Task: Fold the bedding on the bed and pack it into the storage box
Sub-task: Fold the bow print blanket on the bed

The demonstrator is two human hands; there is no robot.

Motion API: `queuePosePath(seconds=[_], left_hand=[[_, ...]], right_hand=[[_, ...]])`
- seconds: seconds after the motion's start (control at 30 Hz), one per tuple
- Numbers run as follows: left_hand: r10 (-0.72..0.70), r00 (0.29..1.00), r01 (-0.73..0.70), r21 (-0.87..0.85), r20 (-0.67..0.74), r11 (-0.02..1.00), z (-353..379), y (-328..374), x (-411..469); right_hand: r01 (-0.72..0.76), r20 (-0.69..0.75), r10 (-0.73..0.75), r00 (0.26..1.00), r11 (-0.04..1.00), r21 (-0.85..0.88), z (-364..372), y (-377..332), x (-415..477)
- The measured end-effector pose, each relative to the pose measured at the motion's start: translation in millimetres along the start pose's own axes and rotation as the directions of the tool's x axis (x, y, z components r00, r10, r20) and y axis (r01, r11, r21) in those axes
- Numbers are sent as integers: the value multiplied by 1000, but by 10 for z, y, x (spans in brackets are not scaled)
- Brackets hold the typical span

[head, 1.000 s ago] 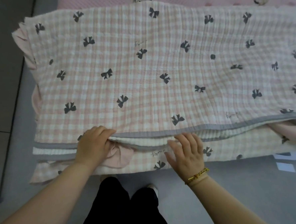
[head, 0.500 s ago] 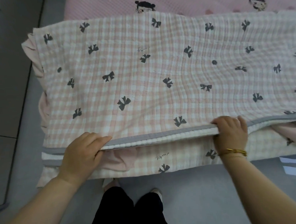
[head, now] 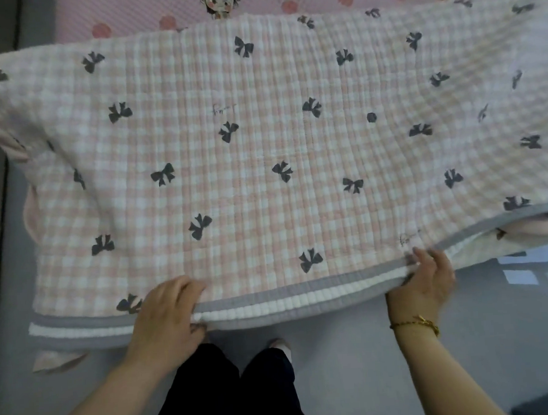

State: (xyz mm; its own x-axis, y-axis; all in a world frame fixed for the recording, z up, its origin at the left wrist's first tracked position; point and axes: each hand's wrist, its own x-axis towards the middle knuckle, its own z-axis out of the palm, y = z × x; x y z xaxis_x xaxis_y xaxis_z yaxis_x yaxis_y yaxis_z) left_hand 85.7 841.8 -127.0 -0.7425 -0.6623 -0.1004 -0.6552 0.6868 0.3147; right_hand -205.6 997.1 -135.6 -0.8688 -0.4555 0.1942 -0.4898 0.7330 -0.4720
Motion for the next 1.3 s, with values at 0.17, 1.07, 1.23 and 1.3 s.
queuePosePath(seconds=[0.17, 1.07, 1.23, 1.3], left_hand=[[202, 970, -198, -39, 139, 979, 156, 391, 146], [340, 939, -342, 51, 52, 938, 497, 3350, 2182], [467, 881, -460, 89, -79, 883, 629, 3382, 2090], [504, 862, -495, 112, -62, 861, 732, 3419, 2103]], right_hand=[[-596, 152, 607, 780, 646, 478, -123, -191, 98], [-488, 747, 366, 555, -584, 648, -1063, 1342, 2152], [-598, 736, 401, 545, -430, 676, -1293, 1797, 2456], [-644, 650, 550, 525, -244, 726, -1286, 1936, 2564]])
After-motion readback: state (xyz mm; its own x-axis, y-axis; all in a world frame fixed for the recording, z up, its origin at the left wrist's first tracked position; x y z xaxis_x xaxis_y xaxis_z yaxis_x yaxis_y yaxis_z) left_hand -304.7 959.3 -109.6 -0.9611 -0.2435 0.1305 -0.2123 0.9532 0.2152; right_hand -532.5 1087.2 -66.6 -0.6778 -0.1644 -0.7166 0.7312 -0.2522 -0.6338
